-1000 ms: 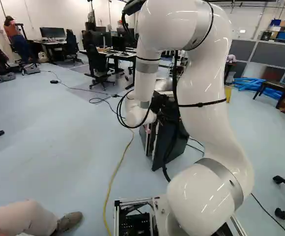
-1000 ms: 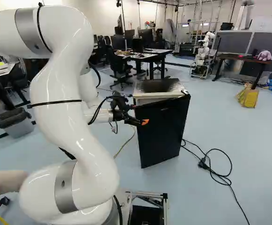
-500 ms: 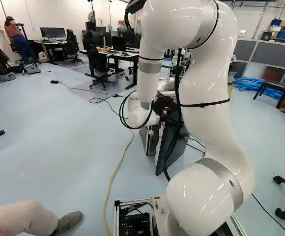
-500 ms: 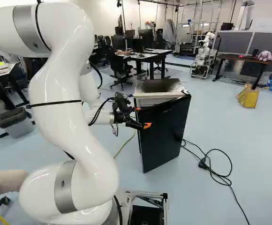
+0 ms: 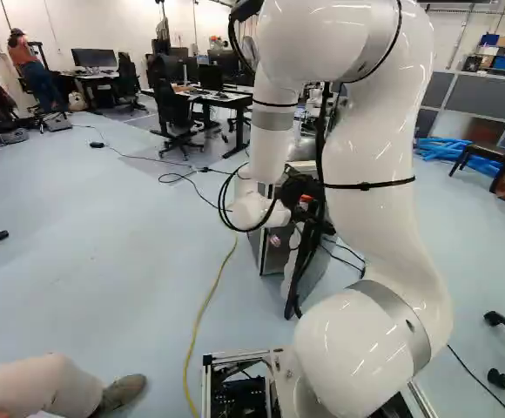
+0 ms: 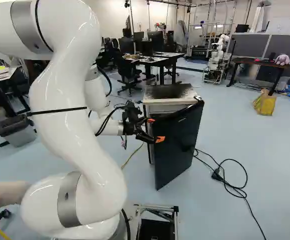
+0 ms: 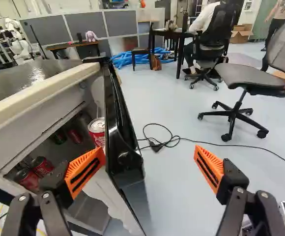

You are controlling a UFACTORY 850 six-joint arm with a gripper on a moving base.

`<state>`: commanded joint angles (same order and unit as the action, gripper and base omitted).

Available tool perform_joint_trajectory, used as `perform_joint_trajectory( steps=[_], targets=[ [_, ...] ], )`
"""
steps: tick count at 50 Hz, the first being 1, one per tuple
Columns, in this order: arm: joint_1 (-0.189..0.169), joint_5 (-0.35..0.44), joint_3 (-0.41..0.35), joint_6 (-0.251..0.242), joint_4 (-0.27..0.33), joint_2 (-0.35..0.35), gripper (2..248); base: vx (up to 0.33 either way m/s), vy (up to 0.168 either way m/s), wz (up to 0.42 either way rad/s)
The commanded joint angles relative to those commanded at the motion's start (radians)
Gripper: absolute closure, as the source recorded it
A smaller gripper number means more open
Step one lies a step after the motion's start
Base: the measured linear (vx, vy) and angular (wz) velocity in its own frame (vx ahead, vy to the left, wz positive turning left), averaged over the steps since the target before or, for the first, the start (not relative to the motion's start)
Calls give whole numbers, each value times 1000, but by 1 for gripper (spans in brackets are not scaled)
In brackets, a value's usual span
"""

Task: Grab a drink from the fridge

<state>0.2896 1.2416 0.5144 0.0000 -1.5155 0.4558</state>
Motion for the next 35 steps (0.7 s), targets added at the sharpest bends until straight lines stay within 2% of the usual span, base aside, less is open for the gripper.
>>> perform_joint_trajectory(
  steps=[16,35],
  targets=[
    [-30,0,-38,0,-46,-19,3,0,0,0],
    [-88,2,-69,0,-102,-33,3,0,0,0]
  ],
)
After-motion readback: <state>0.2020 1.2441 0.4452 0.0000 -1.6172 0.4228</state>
